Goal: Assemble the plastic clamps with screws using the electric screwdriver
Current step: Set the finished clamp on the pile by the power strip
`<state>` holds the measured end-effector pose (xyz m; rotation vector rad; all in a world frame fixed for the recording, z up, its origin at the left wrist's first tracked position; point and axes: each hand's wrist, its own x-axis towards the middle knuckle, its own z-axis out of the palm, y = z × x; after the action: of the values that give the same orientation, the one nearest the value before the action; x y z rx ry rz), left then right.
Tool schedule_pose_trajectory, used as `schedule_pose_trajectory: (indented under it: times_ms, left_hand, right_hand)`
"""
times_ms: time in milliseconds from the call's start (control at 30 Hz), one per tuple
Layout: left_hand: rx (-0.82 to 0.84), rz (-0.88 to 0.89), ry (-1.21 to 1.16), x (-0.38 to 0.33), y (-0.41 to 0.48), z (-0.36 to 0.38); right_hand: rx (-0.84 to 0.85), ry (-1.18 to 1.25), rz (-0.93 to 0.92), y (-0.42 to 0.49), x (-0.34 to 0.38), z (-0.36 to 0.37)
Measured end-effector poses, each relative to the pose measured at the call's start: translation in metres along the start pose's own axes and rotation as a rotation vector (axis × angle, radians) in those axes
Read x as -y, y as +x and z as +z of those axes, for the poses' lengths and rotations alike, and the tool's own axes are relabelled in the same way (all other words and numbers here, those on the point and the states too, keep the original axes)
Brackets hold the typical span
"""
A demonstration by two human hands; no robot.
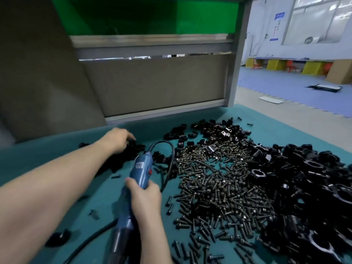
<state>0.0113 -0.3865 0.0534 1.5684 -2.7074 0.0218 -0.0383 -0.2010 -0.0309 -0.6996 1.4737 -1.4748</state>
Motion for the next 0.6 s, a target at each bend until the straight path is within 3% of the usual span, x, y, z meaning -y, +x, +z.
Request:
schedule_pose_trajectory:
  times_ms: [133,300,600]
  left_hand:
    - [0.118,0.069,0.116,0.02,-0.031,0.023]
    - [0.021,0.138,0.223,0.013,-0.049,0.041]
    - [-0.056,0.081,0.433,-0.003,-0.053,0.055]
  right_hand:
    - [-0.004,-0.277,-0.121,-0.006,0.009,0.002]
    - [0.006,-0.452,-0.257,-0.014,0.014,-0.002]
    - [-0.062,-0.408,-0.301,-0.012,0.007,-0.006]
